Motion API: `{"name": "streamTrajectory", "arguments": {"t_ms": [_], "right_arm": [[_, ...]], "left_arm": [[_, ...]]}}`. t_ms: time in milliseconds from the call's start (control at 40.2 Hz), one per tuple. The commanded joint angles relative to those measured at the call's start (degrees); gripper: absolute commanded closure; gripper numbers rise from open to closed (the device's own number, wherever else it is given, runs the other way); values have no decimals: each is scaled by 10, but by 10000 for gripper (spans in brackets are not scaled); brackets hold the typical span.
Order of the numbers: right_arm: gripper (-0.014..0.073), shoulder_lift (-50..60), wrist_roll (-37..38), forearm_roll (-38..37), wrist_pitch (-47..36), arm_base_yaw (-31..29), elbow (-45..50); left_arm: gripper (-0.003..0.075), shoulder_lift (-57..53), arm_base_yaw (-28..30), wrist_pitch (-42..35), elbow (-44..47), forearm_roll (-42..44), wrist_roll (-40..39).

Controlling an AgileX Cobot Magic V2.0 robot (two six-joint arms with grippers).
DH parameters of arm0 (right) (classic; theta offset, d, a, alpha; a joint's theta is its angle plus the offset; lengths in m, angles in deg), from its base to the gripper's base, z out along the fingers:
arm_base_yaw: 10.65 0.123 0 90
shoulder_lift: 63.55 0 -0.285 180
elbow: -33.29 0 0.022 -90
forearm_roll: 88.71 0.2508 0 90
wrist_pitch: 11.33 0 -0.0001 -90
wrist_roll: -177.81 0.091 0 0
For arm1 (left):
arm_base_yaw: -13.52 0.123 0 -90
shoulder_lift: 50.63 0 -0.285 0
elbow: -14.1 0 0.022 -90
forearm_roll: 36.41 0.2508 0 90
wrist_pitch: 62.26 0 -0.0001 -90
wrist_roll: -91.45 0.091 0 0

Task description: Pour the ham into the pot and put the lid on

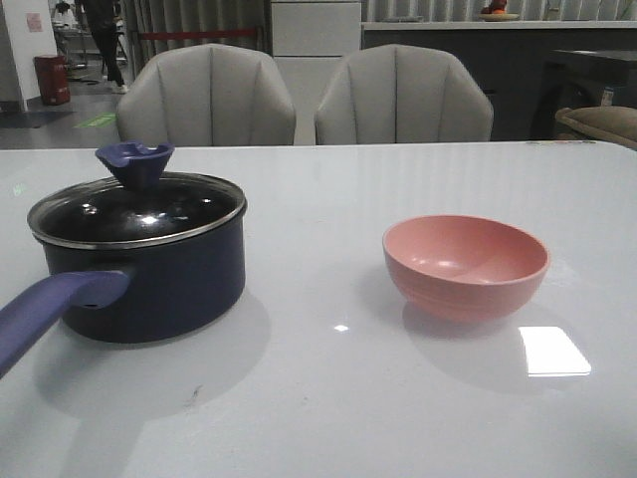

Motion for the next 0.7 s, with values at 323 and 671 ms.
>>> {"name": "streamTrajectory", "arguments": {"t_ms": [323,671], "right_arm": [[442,65,111,-108,-52,-106,65],[442,66,130,-129,-66,-110,65]], "left_arm": [[588,-12,2,-50,12,-5,-1],[588,-11,2,-50,12,-5,-1]]}}
